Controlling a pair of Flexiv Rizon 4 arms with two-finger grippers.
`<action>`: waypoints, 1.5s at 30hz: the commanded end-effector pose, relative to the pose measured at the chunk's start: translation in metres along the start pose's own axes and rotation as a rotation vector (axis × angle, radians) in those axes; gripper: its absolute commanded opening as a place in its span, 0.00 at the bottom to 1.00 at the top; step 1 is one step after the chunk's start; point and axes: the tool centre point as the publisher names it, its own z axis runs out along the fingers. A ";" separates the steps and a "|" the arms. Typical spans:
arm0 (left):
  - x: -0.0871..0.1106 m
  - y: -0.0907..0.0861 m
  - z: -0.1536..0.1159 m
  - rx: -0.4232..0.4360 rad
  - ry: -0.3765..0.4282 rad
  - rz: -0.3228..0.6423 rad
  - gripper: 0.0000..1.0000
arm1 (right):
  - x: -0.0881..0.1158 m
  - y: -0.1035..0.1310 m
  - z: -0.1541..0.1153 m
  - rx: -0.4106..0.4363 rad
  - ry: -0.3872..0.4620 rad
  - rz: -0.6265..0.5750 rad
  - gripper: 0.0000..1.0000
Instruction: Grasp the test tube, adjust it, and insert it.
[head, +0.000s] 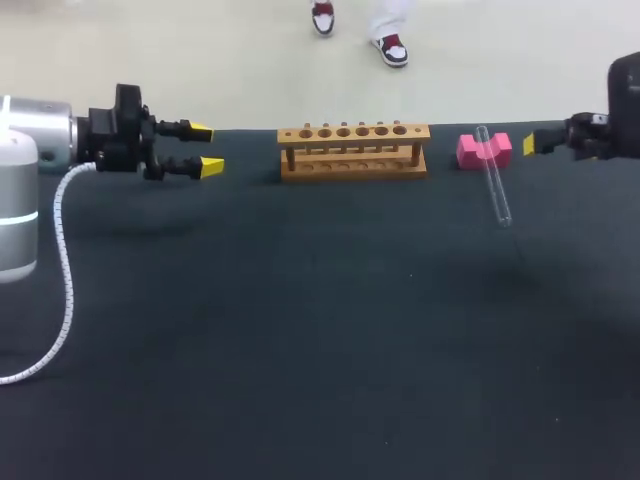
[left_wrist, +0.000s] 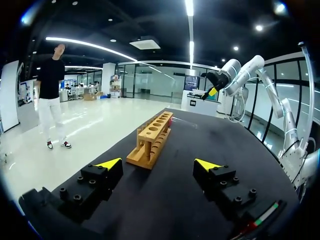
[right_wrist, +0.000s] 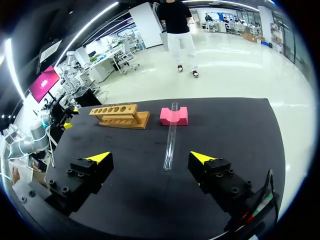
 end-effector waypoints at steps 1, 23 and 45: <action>0.001 0.002 0.001 0.003 -0.003 0.001 1.00 | 0.006 0.014 0.003 0.064 -0.060 0.002 1.00; 0.001 0.002 0.001 0.003 -0.003 0.001 1.00 | -0.011 0.013 0.074 0.142 -0.211 -0.096 1.00; 0.001 0.002 0.001 0.003 -0.003 0.001 1.00 | 0.001 -0.019 0.103 0.185 -0.376 -0.086 1.00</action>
